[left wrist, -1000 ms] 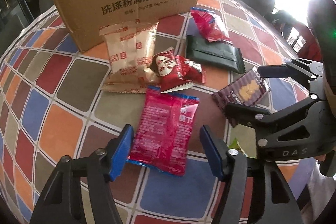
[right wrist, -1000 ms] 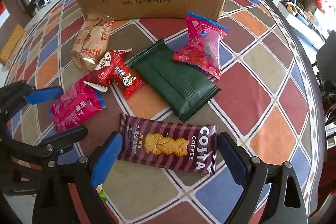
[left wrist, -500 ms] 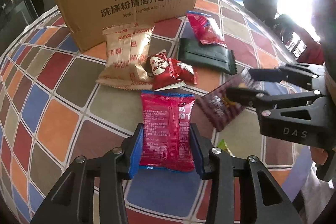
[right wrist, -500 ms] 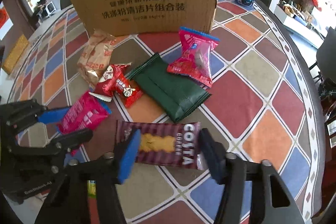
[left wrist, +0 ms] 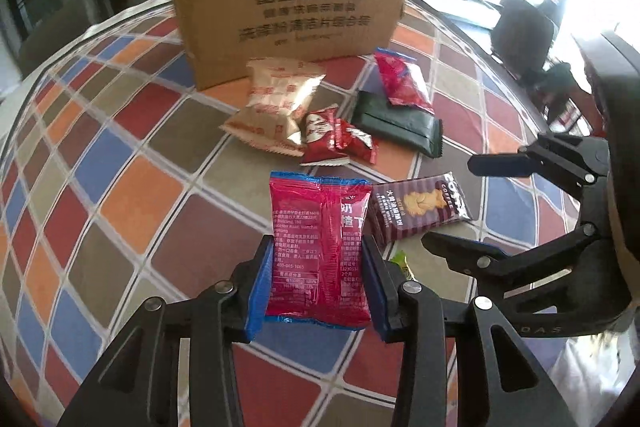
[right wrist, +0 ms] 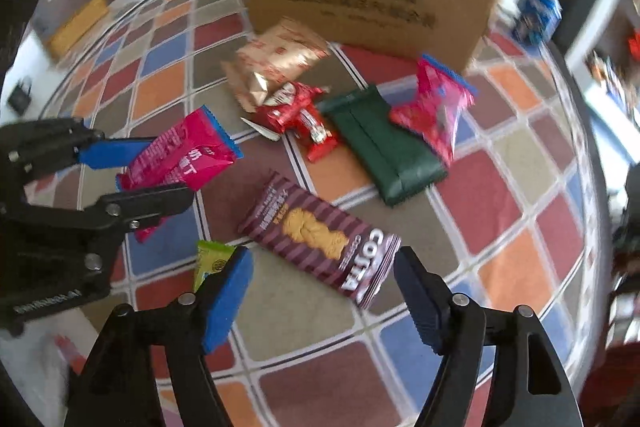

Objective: Organize snacks
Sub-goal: 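Grasp the red snack packet with the left tool while the right tool reaches the COSTA pack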

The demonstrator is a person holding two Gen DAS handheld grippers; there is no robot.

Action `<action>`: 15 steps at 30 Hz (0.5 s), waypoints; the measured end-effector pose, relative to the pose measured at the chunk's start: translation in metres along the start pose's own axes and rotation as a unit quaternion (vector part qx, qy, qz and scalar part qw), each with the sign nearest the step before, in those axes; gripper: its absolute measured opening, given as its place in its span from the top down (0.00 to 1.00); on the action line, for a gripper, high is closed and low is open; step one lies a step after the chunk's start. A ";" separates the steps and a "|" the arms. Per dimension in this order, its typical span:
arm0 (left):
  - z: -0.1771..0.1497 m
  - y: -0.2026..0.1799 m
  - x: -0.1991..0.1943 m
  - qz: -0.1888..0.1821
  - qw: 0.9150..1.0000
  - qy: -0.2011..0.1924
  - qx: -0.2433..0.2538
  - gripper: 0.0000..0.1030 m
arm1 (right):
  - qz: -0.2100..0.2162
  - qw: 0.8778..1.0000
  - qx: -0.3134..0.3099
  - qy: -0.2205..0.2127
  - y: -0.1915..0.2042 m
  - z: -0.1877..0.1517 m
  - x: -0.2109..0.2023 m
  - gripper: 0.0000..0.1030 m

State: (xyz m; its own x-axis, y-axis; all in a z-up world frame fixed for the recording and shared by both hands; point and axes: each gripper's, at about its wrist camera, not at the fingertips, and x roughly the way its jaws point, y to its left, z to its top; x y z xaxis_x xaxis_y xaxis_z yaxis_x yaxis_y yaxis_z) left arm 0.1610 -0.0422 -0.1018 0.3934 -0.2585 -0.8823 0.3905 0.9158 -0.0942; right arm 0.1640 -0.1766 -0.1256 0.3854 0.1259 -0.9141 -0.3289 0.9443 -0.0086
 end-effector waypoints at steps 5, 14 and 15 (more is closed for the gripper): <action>-0.005 0.002 -0.002 -0.010 0.999 0.003 -0.048 0.60 | -0.014 0.992 -0.121 0.022 0.013 0.016 0.009 0.29; -0.003 0.003 -0.001 -0.001 0.997 0.008 -0.071 0.60 | 0.011 0.976 -0.210 0.062 0.026 0.036 0.035 0.29; -0.002 0.004 0.000 -0.001 0.997 0.008 -0.072 0.60 | 0.011 0.976 -0.209 0.061 0.026 0.038 0.037 0.29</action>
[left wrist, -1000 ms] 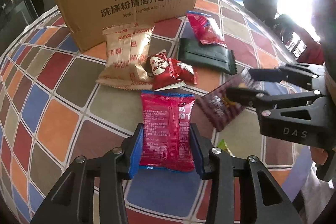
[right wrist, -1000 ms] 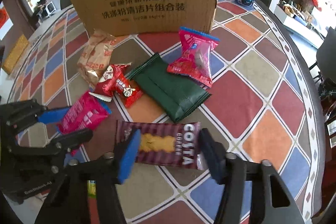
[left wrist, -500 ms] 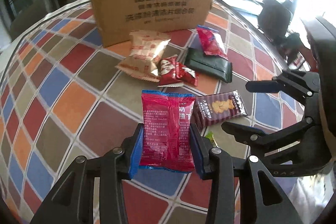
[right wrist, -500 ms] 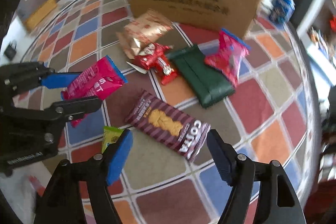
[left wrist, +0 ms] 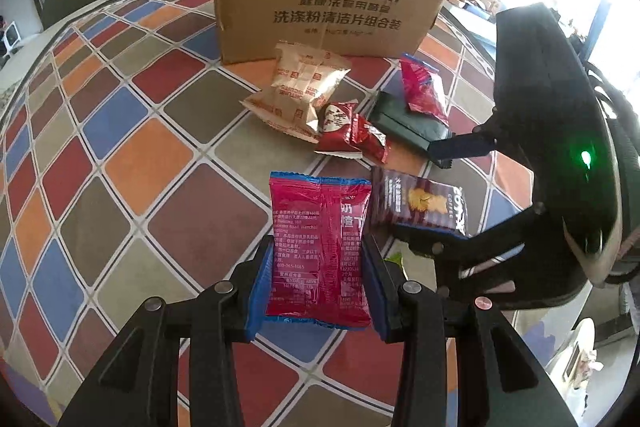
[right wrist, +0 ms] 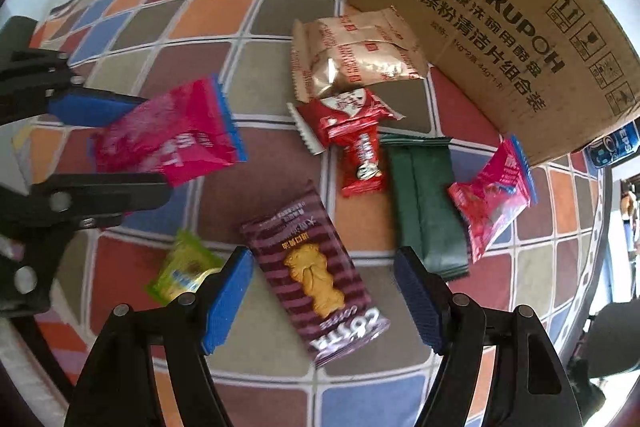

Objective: Organize snacks
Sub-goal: 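Grasp the red snack packet with the left tool while the right tool reaches the COSTA pack, then lift the COSTA pack with the right tool while the left tool carries the red packet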

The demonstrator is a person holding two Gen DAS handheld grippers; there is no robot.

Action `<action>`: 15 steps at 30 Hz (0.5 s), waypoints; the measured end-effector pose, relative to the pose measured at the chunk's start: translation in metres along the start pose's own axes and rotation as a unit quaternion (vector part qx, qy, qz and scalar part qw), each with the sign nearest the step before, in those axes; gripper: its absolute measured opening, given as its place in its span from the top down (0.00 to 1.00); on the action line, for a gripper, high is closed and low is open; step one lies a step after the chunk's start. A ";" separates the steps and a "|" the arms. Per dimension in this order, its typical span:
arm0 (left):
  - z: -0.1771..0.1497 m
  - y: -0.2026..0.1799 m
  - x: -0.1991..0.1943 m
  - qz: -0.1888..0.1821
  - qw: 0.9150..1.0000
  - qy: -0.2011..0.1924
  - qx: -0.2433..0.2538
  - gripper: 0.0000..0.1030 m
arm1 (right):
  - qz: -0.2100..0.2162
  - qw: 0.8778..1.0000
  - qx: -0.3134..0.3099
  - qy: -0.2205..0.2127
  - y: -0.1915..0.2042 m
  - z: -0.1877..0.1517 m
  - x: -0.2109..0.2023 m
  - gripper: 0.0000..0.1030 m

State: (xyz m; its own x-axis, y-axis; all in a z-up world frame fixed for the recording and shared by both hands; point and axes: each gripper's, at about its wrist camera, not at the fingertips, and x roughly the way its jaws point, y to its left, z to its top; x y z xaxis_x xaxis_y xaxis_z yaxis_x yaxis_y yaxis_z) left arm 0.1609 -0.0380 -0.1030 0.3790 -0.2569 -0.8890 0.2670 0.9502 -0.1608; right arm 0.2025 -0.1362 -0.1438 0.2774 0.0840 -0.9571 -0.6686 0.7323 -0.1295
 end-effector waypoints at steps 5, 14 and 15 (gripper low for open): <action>0.002 0.002 0.002 0.002 1.000 0.000 -0.006 0.60 | 0.008 0.999 0.041 -0.016 -0.011 0.005 0.003 0.33; 0.007 0.003 -0.001 0.003 1.000 -0.009 -0.013 0.60 | 0.022 0.994 0.102 -0.040 -0.024 -0.007 -0.008 0.60; 0.008 0.003 -0.002 0.004 1.000 -0.012 -0.014 0.60 | 0.024 0.993 0.109 -0.045 -0.023 -0.008 -0.009 0.61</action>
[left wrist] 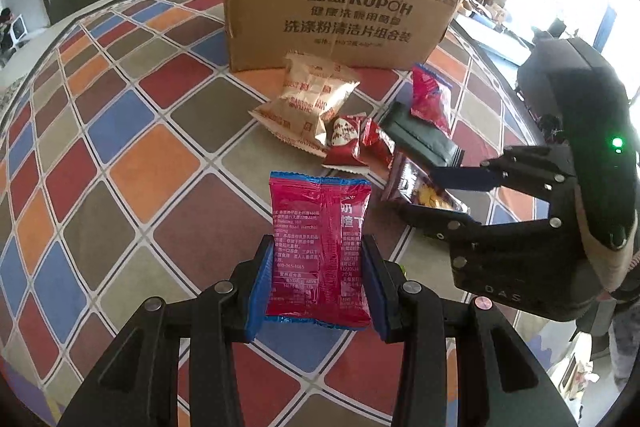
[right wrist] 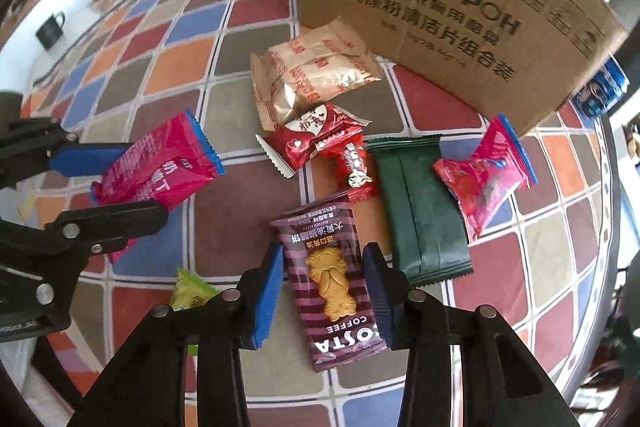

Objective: Organize snacks
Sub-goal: 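Lift the COSTA pack with the right tool while the left tool carries the red packet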

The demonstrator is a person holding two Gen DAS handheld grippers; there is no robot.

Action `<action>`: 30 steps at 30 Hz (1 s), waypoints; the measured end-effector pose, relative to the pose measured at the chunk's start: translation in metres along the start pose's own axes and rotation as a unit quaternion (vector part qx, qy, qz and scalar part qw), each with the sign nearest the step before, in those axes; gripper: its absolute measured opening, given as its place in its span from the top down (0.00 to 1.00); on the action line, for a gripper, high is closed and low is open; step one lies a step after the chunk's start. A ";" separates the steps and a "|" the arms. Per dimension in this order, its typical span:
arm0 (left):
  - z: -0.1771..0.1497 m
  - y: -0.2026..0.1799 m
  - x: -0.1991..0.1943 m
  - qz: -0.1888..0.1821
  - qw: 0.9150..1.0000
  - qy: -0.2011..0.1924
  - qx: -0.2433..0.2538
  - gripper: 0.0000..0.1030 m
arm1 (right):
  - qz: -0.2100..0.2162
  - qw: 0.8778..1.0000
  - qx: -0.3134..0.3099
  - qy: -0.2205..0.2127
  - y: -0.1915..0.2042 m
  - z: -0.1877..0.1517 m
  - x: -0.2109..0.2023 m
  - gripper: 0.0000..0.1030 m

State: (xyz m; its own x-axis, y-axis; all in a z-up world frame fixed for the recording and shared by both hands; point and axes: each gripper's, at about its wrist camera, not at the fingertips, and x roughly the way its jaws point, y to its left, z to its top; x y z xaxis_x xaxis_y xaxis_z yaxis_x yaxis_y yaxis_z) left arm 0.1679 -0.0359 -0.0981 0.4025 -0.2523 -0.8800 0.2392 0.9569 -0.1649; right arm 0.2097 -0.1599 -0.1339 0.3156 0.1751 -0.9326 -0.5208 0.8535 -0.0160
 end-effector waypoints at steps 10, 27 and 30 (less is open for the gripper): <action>0.013 -0.005 -0.018 0.001 0.999 -0.033 0.004 0.60 | 0.010 0.997 0.058 -0.049 -0.008 -0.012 -0.036 0.61; 0.075 -0.013 -0.074 0.014 0.990 -0.136 0.024 0.60 | -0.029 0.979 0.117 -0.166 -0.031 0.019 -0.107 0.61; 0.090 -0.014 -0.083 0.020 0.987 -0.157 0.025 0.60 | -0.036 0.974 0.123 -0.187 -0.037 0.029 -0.120 0.61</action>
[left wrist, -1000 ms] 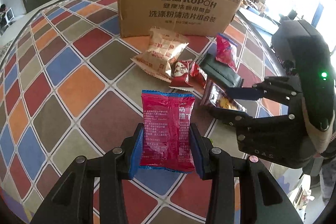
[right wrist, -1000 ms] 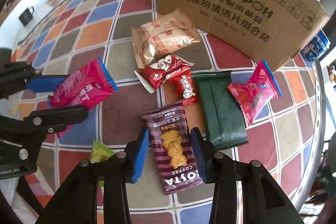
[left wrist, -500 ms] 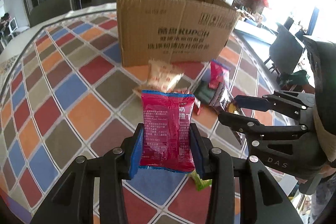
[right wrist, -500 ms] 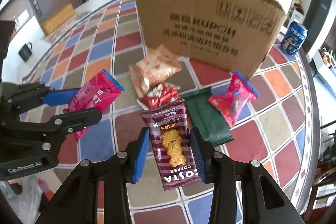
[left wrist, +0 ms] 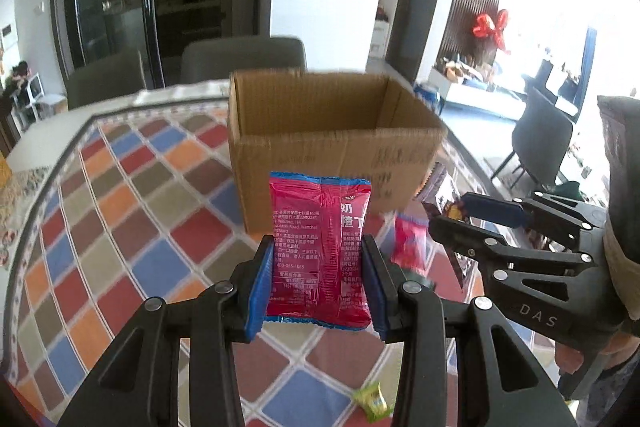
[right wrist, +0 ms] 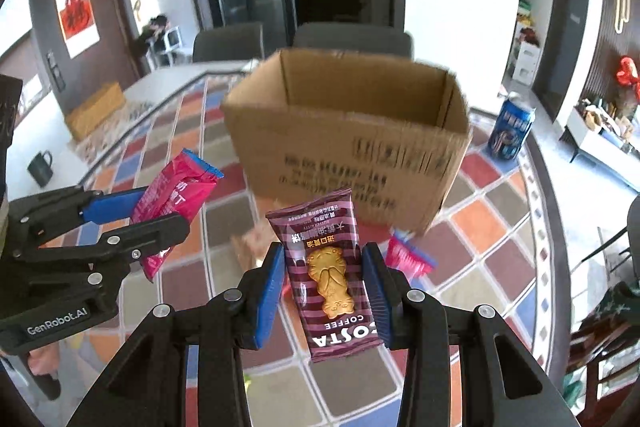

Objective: Organize snacks
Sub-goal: 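Lift the COSTA pack with the right tool while the left tool carries the red packet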

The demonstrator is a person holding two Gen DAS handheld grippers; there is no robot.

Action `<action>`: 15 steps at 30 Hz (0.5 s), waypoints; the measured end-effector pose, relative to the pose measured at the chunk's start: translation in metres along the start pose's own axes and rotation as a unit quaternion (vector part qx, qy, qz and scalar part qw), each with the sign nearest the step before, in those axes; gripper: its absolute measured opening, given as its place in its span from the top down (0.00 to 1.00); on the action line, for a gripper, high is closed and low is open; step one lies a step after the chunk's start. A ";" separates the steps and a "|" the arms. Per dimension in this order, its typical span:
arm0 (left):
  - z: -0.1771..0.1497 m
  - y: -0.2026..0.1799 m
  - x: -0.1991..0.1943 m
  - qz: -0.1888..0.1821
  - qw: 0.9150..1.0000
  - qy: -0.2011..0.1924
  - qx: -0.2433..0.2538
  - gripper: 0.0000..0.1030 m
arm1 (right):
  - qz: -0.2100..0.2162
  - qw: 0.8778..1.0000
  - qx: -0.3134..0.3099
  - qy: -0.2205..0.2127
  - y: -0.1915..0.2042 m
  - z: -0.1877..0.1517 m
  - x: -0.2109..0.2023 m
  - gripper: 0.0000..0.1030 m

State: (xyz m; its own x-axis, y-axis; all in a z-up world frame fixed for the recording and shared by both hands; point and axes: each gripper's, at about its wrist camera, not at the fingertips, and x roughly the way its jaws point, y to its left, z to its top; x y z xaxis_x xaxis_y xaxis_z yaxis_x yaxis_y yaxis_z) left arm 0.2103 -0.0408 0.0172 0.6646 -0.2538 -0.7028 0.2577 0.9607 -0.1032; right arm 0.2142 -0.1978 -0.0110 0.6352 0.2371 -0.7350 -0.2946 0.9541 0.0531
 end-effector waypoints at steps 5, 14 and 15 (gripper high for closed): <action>0.031 0.001 -0.004 0.011 1.000 -0.026 0.008 0.60 | -0.007 0.999 0.004 -0.034 -0.004 0.027 -0.011 0.61; 0.080 0.001 0.002 0.015 0.998 -0.047 0.029 0.60 | -0.007 0.997 0.029 -0.069 -0.019 0.079 -0.015 0.61; 0.085 0.001 0.005 0.014 0.998 -0.046 0.030 0.60 | -0.007 0.997 0.030 -0.069 -0.021 0.081 -0.013 0.61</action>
State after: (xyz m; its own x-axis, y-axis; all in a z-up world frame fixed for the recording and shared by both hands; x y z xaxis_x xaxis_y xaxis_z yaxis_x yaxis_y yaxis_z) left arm 0.2737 -0.0505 0.0737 0.7327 -0.2390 -0.6372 0.2777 0.9598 -0.0407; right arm 0.2700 -0.2057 0.0525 0.7327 0.2435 -0.6355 -0.2445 0.9656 0.0882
